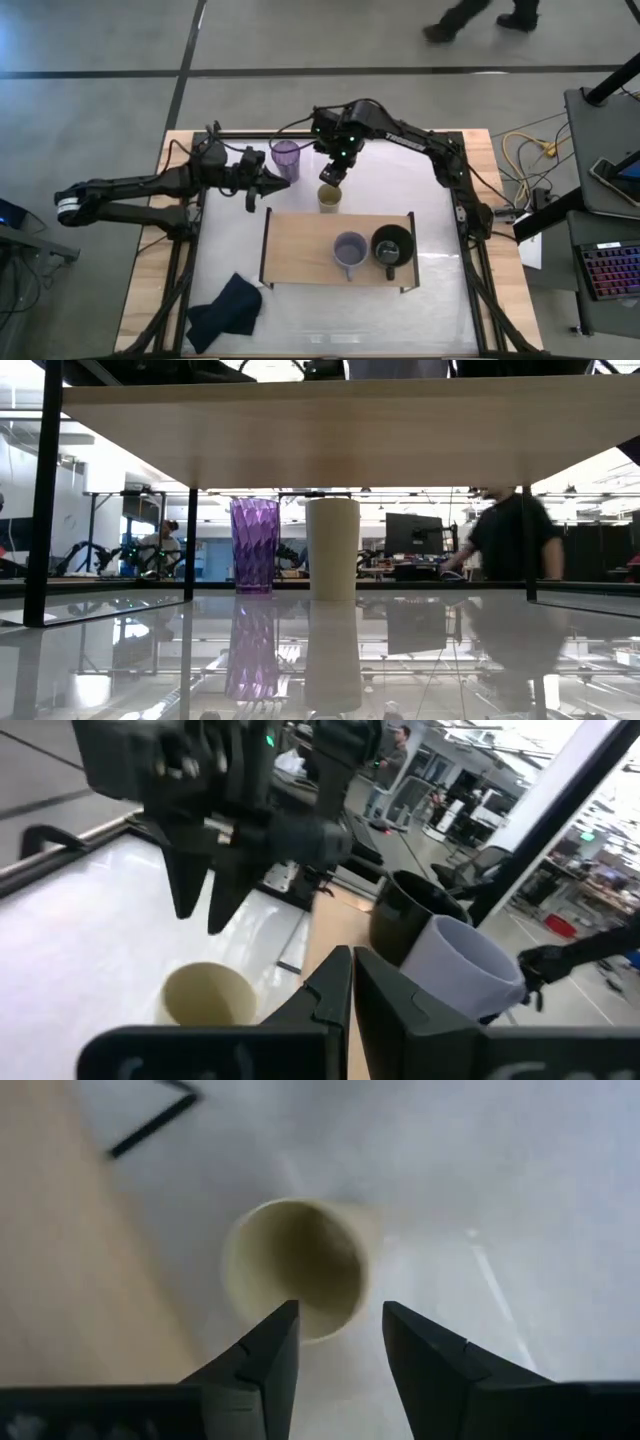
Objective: Stack small to large cups/mugs on shelf
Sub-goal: Put the yellow cup on the shelf
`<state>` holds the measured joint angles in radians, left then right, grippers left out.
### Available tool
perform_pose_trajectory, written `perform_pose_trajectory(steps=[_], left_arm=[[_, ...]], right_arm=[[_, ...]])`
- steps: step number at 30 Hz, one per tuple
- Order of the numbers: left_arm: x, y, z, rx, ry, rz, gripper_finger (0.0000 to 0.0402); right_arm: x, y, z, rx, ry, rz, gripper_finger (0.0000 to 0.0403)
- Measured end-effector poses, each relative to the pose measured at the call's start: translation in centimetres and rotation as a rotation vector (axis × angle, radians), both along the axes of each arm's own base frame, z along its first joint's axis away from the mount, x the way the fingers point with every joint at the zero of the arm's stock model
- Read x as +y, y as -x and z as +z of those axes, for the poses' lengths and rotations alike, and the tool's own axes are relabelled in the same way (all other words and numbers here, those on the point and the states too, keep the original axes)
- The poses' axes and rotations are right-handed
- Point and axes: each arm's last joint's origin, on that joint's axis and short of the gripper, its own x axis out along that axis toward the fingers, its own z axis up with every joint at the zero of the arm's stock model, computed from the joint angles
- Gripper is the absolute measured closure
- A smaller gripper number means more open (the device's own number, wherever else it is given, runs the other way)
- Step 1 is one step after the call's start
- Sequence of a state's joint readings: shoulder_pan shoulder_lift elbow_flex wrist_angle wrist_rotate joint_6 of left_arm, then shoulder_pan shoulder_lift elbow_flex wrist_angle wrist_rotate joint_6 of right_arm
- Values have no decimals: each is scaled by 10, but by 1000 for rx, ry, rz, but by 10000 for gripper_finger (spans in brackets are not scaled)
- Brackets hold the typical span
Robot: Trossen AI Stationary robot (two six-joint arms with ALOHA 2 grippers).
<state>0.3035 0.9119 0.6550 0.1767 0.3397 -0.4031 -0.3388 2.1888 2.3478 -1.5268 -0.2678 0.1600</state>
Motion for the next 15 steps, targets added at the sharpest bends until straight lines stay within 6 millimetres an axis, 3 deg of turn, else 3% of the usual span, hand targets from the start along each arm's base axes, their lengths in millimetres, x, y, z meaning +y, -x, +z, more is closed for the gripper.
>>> perform_pose_trajectory(steps=[5,15], left_arm=[[11,6,4,-17,-58,59,402],[28,21,11,-51,-67,86,402]], right_arm=[[-8,-3,-10,58,94,-25,263],[-11,-11,-27,79,52,-25,262]])
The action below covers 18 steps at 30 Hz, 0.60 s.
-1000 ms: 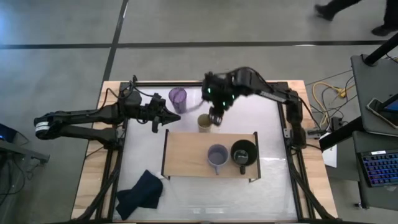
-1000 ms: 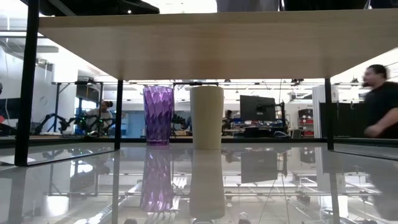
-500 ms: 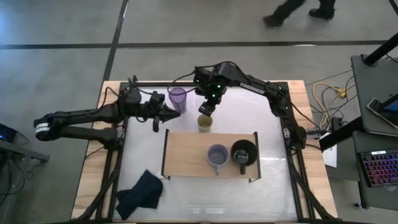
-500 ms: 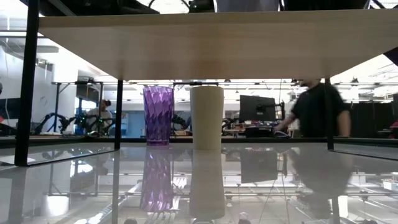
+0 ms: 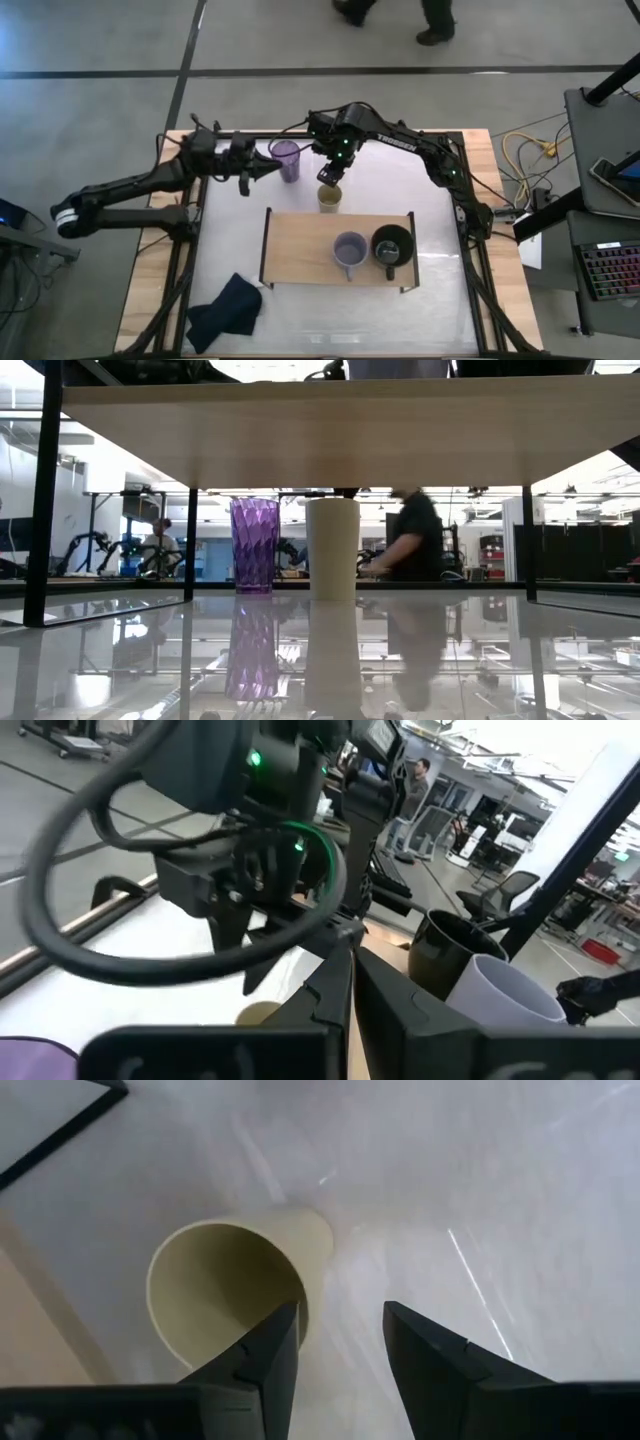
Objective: Stack small to large cups/mugs on shelf
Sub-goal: Put the yellow cup on the shelf
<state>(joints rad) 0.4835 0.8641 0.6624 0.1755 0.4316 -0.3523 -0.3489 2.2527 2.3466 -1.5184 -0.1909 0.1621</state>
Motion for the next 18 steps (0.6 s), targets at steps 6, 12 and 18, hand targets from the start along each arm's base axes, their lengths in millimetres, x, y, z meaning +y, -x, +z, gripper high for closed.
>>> perform_pose_trajectory(steps=[6,12,18], left_arm=[[1,3,2,-11,-6,13,402],[1,4,3,-14,-8,10,402],[1,4,2,-13,-7,11,402]], right_arm=[[1,-1,-3,1,-27,9,262],[10,-4,-11,21,-64,34,262],[15,-7,-25,45,-69,52,262]])
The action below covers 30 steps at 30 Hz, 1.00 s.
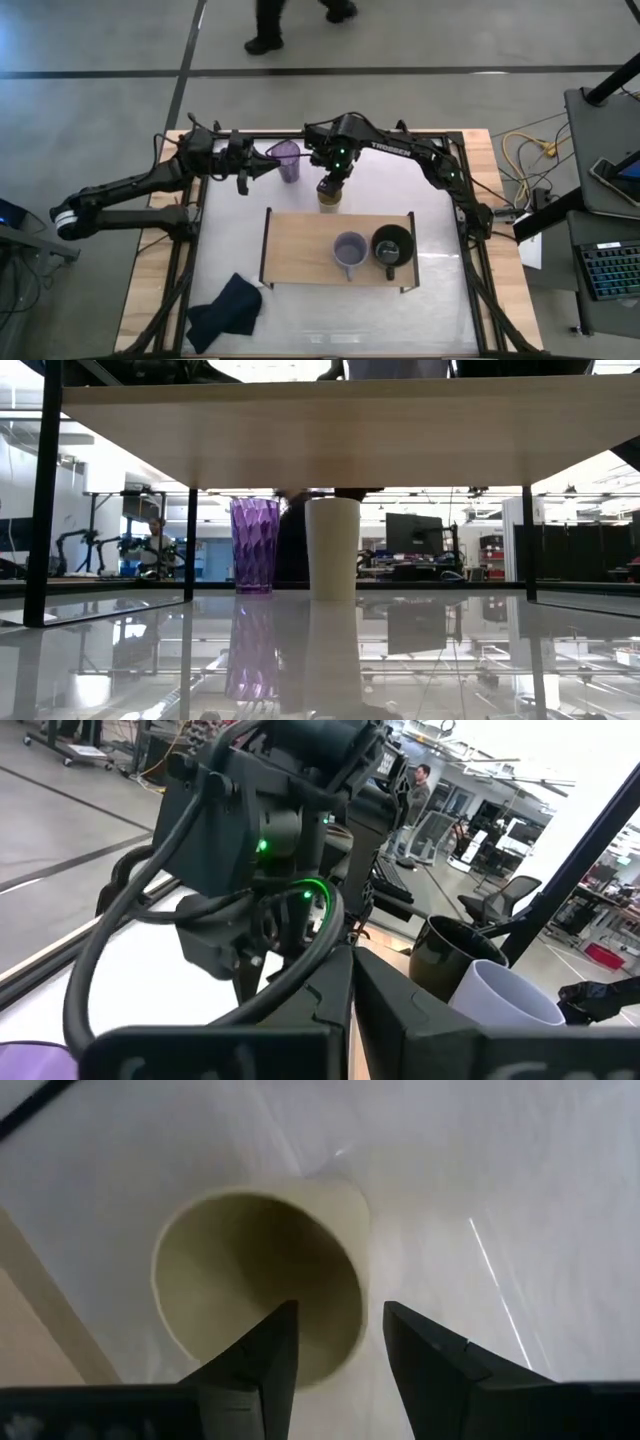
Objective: Stack small to large cups/mugs on shelf
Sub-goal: Put the yellow cup on the shelf
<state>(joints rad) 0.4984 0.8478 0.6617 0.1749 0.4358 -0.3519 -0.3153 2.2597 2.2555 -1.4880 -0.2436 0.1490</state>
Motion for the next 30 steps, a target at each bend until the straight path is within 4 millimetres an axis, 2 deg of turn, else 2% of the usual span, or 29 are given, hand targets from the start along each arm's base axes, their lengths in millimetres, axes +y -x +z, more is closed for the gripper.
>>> perform_pose_trajectory(steps=[7,16,20,27,30], left_arm=[[0,0,0,1,0,0,402],[0,0,-3,12,7,3,402],[0,0,-4,14,8,3,402],[0,1,-2,12,7,3,402],[-1,7,1,1,1,13,402]], right_arm=[[-1,-4,-2,-31,10,-4,262],[-1,-3,-21,9,-2,1,282],[-1,-4,-21,6,5,4,308],[-1,-3,-21,4,-6,5,385],[1,-3,-19,-9,-44,1,392]])
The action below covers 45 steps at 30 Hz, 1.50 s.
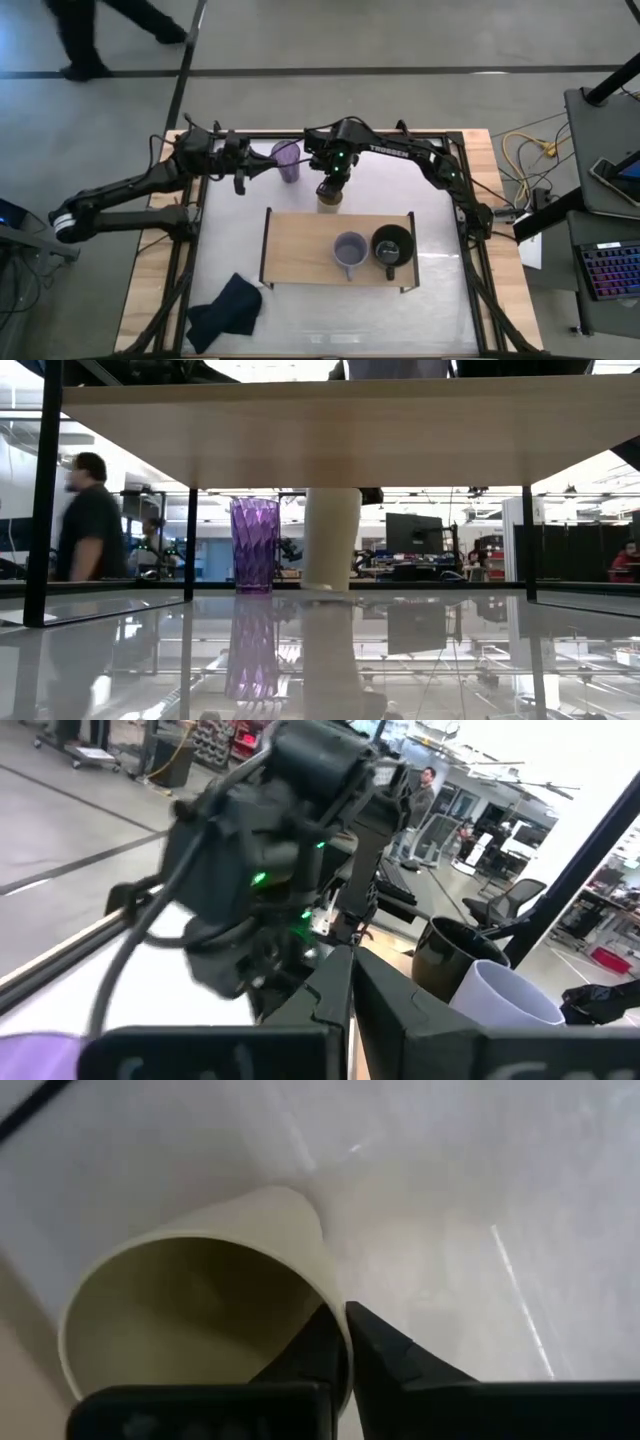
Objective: Stack small to large cups/mugs on shelf
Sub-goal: Put the yellow cup on the shelf
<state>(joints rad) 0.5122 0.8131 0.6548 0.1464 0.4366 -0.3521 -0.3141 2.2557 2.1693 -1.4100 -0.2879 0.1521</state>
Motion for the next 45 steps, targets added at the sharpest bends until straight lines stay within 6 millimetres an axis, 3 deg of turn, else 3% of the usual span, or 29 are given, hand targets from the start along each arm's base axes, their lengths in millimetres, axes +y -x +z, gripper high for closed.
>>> perform_pose_trajectory(steps=[5,16,24,32,41,45], left_arm=[[0,15,0,32,16,43,402],[4,26,-5,87,28,95,402],[11,15,-16,154,71,92,402],[18,4,-15,142,75,70,402],[20,-6,13,-42,128,-87,402],[15,-14,16,-11,184,-325,402]], right_arm=[[4,5,16,-36,6,1,393],[7,21,95,-236,157,-15,394],[36,46,140,-314,313,63,394],[72,68,194,-597,332,94,394],[97,73,194,-572,210,153,394],[106,68,189,-562,197,181,394]])
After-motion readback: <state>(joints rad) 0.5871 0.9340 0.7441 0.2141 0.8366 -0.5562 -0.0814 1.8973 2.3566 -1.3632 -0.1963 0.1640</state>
